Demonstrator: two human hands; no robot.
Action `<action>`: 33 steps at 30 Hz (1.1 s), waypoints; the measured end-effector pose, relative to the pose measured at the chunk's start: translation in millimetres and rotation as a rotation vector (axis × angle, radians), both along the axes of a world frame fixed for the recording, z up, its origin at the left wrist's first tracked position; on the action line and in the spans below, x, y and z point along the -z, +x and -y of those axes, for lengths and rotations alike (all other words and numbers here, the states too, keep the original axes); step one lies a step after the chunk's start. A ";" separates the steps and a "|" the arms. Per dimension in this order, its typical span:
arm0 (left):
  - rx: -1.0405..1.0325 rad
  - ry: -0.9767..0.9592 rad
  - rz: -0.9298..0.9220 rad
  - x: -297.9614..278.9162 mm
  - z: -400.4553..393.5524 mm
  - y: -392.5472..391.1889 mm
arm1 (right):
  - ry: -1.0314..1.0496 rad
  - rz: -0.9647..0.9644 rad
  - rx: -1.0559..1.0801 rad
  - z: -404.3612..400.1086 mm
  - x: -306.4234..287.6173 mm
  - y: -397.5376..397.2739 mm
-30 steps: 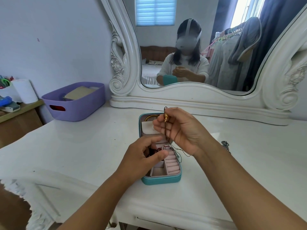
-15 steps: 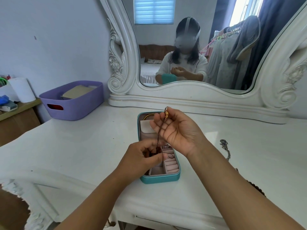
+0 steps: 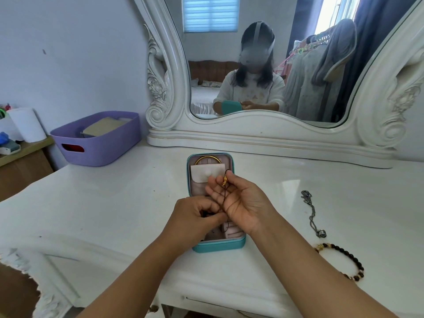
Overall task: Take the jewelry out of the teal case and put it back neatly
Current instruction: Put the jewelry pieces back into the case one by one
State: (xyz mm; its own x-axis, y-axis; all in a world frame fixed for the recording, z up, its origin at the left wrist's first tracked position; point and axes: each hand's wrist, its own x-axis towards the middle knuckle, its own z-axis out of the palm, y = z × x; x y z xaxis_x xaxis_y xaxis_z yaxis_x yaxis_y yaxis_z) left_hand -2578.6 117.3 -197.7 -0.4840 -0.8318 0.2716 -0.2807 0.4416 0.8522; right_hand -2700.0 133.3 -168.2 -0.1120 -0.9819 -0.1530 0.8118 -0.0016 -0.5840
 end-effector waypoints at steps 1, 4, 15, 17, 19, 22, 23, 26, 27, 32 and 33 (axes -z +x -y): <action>0.009 0.004 -0.006 0.5 0.7 1.2 | -0.005 -0.020 0.006 -1.4 1.7 -0.2; 0.044 0.012 -0.008 0.1 2.2 8.3 | -0.023 -0.350 0.033 -9.1 5.5 -6.2; 0.231 -0.119 0.026 0.9 7.4 38.3 | -0.205 -1.614 -0.021 -28.6 17.6 -17.3; 0.220 -0.150 0.007 2.8 10.5 39.6 | -0.283 -1.774 -0.077 -29.6 20.3 -17.6; 0.158 -0.193 0.000 5.7 12.4 37.5 | -0.368 -1.929 -0.140 -31.1 19.7 -18.3; 0.094 -0.216 0.051 11.2 14.4 33.1 | -0.382 -1.960 -0.245 -32.8 10.3 -21.9; 0.082 -0.204 0.071 11.8 14.8 32.3 | -0.350 -1.887 -0.258 -33.5 5.8 -23.9; 0.082 -0.158 0.086 9.8 15.5 31.7 | -0.254 -1.707 -0.092 -31.6 -0.6 -37.3; 0.087 -0.162 0.095 8.8 14.6 31.6 | -0.214 -1.721 -0.032 -31.0 -1.5 -42.8; 0.083 -0.174 0.105 7.8 8.6 30.9 | -0.086 -1.819 -0.148 -33.7 -2.4 -49.7; 0.078 -0.177 0.102 8.0 8.3 30.6 | -0.085 -1.858 -0.155 -33.7 0.1 -47.1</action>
State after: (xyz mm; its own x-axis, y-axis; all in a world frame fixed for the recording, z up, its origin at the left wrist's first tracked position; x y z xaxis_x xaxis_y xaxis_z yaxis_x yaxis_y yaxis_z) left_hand -2547.9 109.0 -205.8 -0.5779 -0.7341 0.3565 -0.3205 0.6059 0.7282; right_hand -2747.2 167.0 -168.4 0.0231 -0.9958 0.0885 -0.7871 -0.0727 -0.6126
